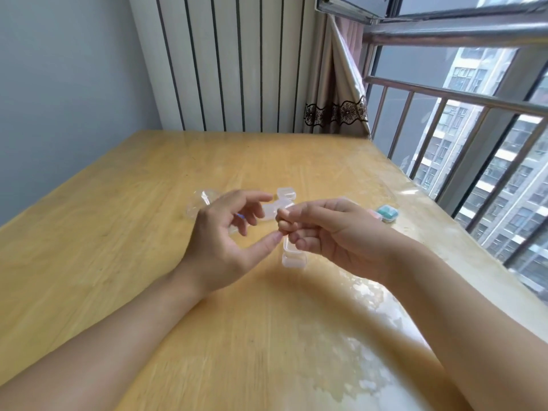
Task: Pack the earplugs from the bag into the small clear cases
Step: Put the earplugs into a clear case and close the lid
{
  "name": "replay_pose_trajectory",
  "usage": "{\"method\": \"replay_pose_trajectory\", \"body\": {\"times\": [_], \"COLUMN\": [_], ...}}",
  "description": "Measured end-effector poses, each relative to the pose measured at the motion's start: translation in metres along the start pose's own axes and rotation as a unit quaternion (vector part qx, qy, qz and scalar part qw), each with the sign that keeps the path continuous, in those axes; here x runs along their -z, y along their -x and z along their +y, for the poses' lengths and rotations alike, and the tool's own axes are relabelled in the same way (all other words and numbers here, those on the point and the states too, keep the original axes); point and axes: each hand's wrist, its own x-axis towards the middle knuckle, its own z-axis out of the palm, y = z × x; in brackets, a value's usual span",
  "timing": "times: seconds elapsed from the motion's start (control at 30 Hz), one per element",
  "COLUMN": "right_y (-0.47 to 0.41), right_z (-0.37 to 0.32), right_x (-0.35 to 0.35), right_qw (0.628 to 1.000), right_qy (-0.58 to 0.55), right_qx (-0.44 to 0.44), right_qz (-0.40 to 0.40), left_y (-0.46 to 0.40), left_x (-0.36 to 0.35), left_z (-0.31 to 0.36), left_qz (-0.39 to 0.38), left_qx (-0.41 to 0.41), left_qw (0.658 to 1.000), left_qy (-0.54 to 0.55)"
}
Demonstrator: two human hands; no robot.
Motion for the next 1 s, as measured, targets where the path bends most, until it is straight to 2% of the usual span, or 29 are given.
{"method": "replay_pose_trajectory", "body": {"times": [0.07, 0.13, 0.3, 0.47, 0.63, 0.73, 0.9, 1.0], "right_y": [0.0, -0.002, -0.005, -0.006, -0.006, -0.006, -0.008, -0.008], "right_z": [0.003, 0.004, 0.006, 0.012, 0.017, 0.017, 0.019, 0.018], "right_x": [0.004, 0.006, 0.01, 0.005, -0.001, -0.002, -0.005, -0.006], "right_qw": [0.999, 0.999, 1.0, 0.996, 0.982, 0.966, 0.936, 0.927], "right_qy": [-0.02, -0.026, -0.017, 0.018, 0.084, 0.161, 0.279, 0.313], "right_qx": [-0.013, -0.01, 0.022, 0.054, 0.111, 0.14, 0.167, 0.174], "right_qz": [-0.022, -0.035, -0.006, 0.071, 0.127, 0.145, 0.132, 0.114], "left_y": [0.003, 0.003, 0.004, 0.005, 0.005, 0.004, 0.001, -0.002], "left_x": [-0.008, -0.009, -0.009, -0.011, -0.011, -0.012, -0.013, -0.01], "left_z": [0.005, 0.006, 0.008, 0.009, 0.006, 0.004, 0.003, 0.002], "left_qz": [-0.015, -0.016, -0.018, -0.006, 0.011, -0.024, -0.085, -0.087], "left_qx": [0.036, 0.054, 0.078, 0.108, 0.143, 0.171, 0.289, 0.321], "left_qw": [0.995, 0.991, 0.984, 0.986, 0.984, 0.978, 0.933, 0.918], "left_qy": [0.089, 0.124, 0.159, 0.125, 0.105, 0.121, 0.196, 0.219]}}
